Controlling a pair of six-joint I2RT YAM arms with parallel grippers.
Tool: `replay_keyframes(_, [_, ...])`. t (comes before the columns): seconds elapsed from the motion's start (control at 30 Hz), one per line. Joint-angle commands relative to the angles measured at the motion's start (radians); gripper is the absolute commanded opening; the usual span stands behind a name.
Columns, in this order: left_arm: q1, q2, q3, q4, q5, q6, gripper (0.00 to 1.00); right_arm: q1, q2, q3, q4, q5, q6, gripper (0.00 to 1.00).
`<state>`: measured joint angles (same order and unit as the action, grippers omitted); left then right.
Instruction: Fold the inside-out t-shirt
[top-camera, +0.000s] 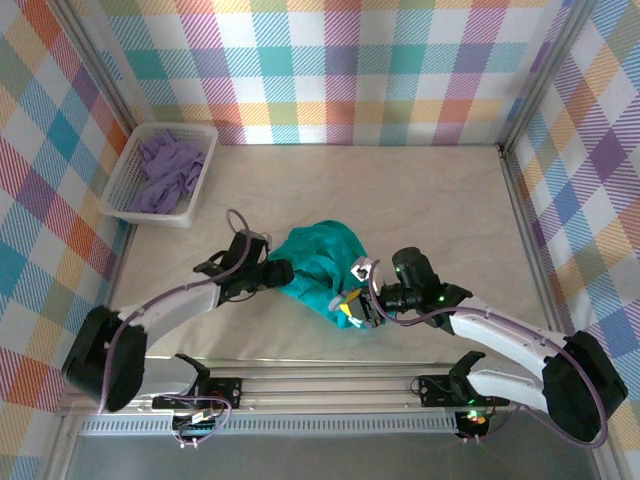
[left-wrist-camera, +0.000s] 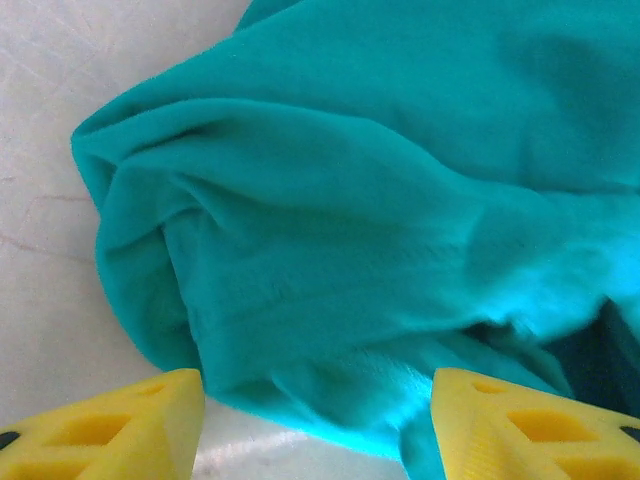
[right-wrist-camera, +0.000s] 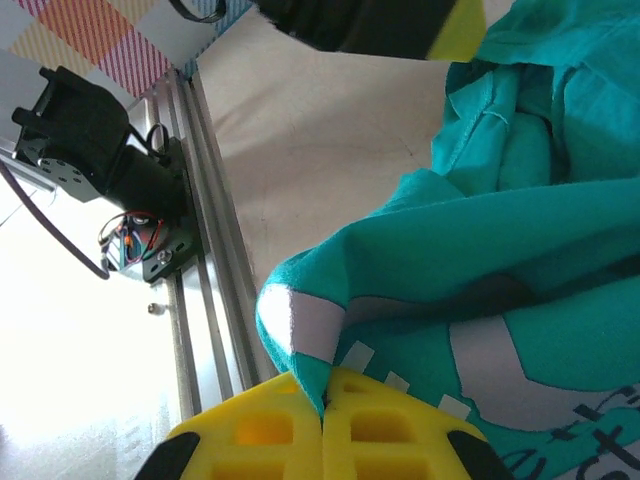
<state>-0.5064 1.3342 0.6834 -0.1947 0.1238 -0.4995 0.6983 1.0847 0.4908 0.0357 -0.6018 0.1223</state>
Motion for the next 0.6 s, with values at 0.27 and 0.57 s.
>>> replay_keyframes(0.27, [0.013, 0.145, 0.118, 0.131, -0.031, 0.095, 0.14, 0.007, 0.019, 0.151, -0.247, 0.072, -0.154, 0.4])
replay_keyframes(0.57, [0.028, -0.079, 0.076, 0.172, 0.116, 0.101, 0.0, 0.002, 0.228, 0.338, -0.204, 0.478, -0.045, 0.56])
